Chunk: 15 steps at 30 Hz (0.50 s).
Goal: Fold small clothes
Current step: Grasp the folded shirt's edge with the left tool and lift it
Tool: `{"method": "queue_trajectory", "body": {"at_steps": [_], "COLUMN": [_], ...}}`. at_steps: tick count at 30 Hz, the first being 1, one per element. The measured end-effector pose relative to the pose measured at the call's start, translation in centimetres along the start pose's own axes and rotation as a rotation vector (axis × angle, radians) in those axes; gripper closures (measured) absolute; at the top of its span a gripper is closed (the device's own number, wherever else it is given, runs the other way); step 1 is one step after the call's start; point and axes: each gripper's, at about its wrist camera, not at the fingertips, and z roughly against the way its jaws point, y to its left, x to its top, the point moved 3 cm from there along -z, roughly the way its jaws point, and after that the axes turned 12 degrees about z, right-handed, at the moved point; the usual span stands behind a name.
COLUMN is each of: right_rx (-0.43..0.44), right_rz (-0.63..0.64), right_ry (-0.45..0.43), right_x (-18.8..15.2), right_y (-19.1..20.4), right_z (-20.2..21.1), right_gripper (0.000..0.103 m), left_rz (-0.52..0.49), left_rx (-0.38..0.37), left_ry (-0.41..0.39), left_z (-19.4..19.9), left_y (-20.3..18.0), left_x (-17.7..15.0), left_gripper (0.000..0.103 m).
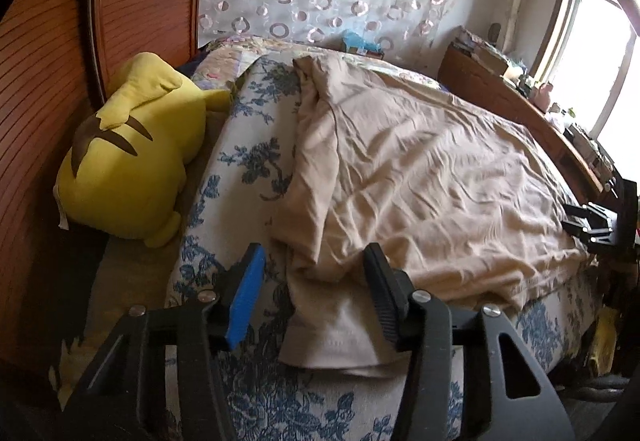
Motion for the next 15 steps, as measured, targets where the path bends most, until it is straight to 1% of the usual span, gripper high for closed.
{"method": "queue_trajectory", "body": {"at_steps": [2,4,5,10,11,12,13,14,15], "right_rx": [0.0,0.001,0.001,0.008,0.009,0.01,0.01,0.009,0.009], "right_rz": [0.0,0.0,0.0,0.005,0.006,0.007,0.007,0.007,0.006], "right_ry": [0.0,0.0,0.0,0.0,0.0,0.0,0.0,0.0,0.0], "right_x": [0.0,0.0,0.0,-0.1,-0.1,-0.1,0.0,0.0,0.0], "right_y": [0.0,0.0,0.0,0.0,0.0,0.0,0.0,0.0,0.1], "right_z": [0.0,0.0,0.0,-0.1,-0.1,-0.1,-0.1,-0.1,-0.1], "right_gripper": [0.029,0.029,0.028,0.026,0.026,0.026,0.026,0.026,0.025], "left_rz": [-0.009,-0.013,-0.013,-0.032,-0.044,-0.062,-0.075,-0.086,-0.086], "left_rx": [0.008,0.018,0.021,0.022,0.018,0.026,0.036,0.034,0.017], "left_ry": [0.005,0.011,0.02,0.018,0.018,0.016,0.012,0.014,0.022], "left_z": [-0.3,-0.6,-0.8,-0.9,-1.0,-1.0,-1.0,-1.1,-1.0], "left_y": [-0.1,-0.2,-0.2,-0.7,-0.9,-1.2,-1.3,-1.4,-1.5], "left_x": [0.2,0.2,0.1,-0.2,-0.4,-0.4,-0.5,-0.4,-0.4], "left_gripper": [0.054,0.06,0.061,0.062,0.073,0.076,0.083,0.093,0.093]}}
